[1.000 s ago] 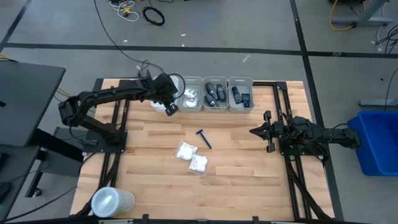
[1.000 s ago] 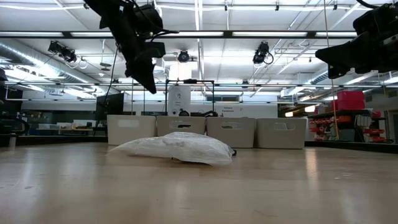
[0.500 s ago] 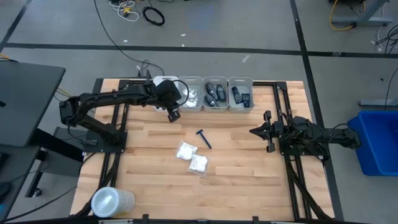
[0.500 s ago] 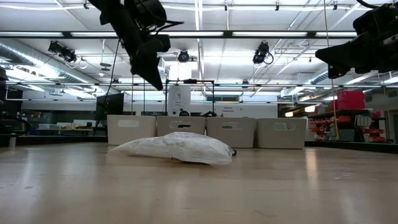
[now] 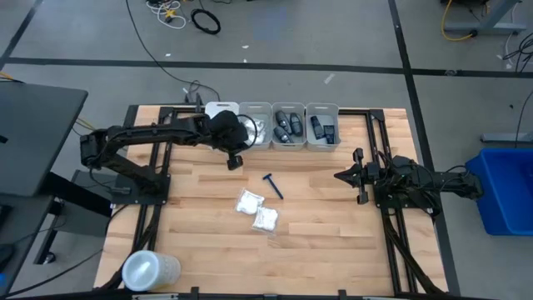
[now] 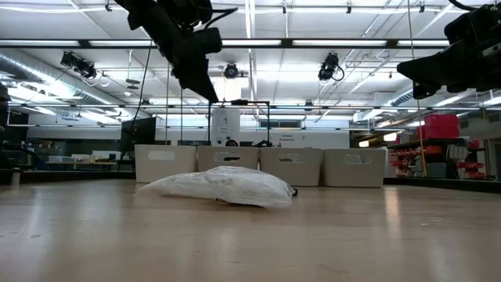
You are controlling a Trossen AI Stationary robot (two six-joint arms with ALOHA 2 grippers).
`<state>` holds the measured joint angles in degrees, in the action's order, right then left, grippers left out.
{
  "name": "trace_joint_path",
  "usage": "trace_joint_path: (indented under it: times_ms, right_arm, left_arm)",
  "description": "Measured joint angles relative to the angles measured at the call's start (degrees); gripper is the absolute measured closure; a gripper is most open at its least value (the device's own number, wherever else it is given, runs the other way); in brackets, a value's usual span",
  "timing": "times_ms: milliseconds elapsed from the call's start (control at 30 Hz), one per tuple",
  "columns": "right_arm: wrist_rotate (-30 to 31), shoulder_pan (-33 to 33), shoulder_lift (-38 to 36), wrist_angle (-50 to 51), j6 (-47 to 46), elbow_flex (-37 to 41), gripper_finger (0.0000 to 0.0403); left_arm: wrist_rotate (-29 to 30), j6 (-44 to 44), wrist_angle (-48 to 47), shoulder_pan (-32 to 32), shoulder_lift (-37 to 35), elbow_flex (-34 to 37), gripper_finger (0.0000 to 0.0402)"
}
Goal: Pick & Place Travel size toiletries
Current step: Put the blue razor into the white bin
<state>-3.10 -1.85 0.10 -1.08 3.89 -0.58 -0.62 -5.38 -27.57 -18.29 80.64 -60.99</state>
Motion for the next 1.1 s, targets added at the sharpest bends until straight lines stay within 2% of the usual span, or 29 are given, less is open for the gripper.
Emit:
trace_joint_path:
  times_ms: [200, 533, 667, 1100]
  right_arm:
    - [0.0, 0.0, 0.0, 0.01, -0.01, 0.0, 0.0389]
    - [0.0, 0.01, 0.0, 0.0, 0.0, 0.01, 0.0389]
    - [-0.01, 0.0, 0.0, 0.0, 0.0, 0.02, 0.0389]
    - [0.0, 0.0, 0.0, 0.0, 0.0, 0.01, 0.0389]
  left_arm:
    - [-4.82, -4.86, 3.22, 1.25, 0.02, 0.02, 0.0393]
    - [-5.55, -8.79, 5.04, 3.24, 0.04, 0.02, 0.0397]
    - [-8.29, -11.37, 5.72, 3.74, 0.04, 0.02, 0.0397]
    - [-13.03, -10.04, 16.07, 5.19, 0.09, 3.41, 0.0399]
